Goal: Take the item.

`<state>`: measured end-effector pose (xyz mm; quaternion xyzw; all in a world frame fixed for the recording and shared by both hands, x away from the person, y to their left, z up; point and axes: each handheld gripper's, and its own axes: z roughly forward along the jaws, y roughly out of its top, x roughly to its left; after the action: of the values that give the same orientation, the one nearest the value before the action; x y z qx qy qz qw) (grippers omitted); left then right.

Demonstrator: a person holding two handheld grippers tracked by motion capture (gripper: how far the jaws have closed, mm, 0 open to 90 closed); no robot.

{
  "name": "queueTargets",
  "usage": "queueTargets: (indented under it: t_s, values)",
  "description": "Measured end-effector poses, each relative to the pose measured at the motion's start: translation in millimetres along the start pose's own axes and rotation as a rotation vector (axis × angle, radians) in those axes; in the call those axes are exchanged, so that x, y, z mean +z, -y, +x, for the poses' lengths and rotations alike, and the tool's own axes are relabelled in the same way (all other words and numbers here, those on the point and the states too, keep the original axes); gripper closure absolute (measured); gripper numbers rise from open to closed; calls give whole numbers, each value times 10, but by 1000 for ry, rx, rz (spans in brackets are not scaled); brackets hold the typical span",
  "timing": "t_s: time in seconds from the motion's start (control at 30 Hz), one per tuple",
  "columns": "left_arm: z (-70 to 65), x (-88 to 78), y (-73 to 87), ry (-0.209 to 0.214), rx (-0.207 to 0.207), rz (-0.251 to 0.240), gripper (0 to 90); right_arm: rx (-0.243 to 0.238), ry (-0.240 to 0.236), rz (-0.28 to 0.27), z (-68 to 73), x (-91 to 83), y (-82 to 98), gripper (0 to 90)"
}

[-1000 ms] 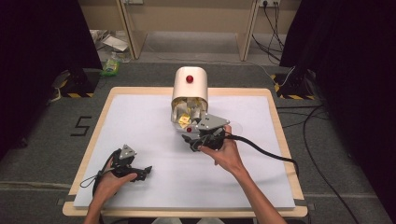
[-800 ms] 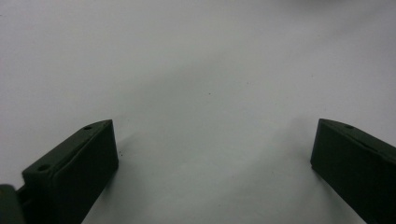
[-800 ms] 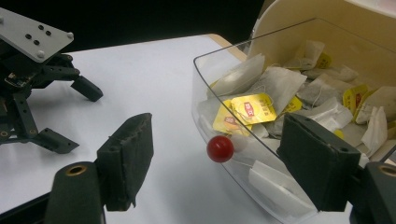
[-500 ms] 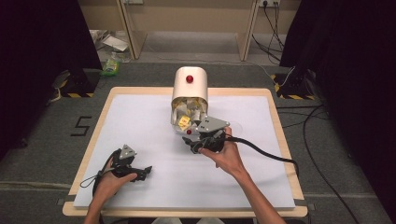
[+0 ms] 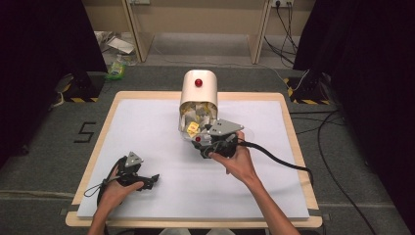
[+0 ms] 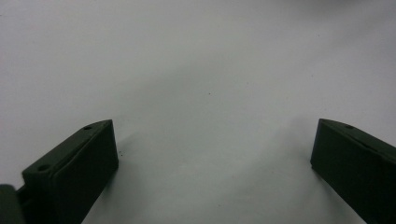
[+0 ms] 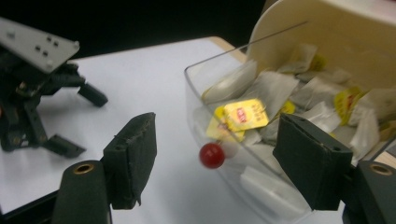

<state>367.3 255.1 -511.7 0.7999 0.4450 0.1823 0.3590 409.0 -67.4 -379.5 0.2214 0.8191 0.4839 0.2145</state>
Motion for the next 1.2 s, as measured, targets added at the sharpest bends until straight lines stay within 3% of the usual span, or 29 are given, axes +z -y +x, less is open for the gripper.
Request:
queueTargets:
  t_s: [0.13,0.3,0.67,1.0,1.2]
  values:
    - [0,0,0,1,0,0,0,32,28,-34,-85,3,-65,349]
    - [1,0,0,1,0,0,0,32,29,-5,-135,68,-60,377]
    - [0,0,0,0,0,0,0,-15,-21,62,-24,77,19,433]
    - [-1,1,0,0,0,-1,0,-38,-38,87,36,31,45,447]
    - [1,0,0,1,0,0,0,-28,-41,74,28,24,34,440]
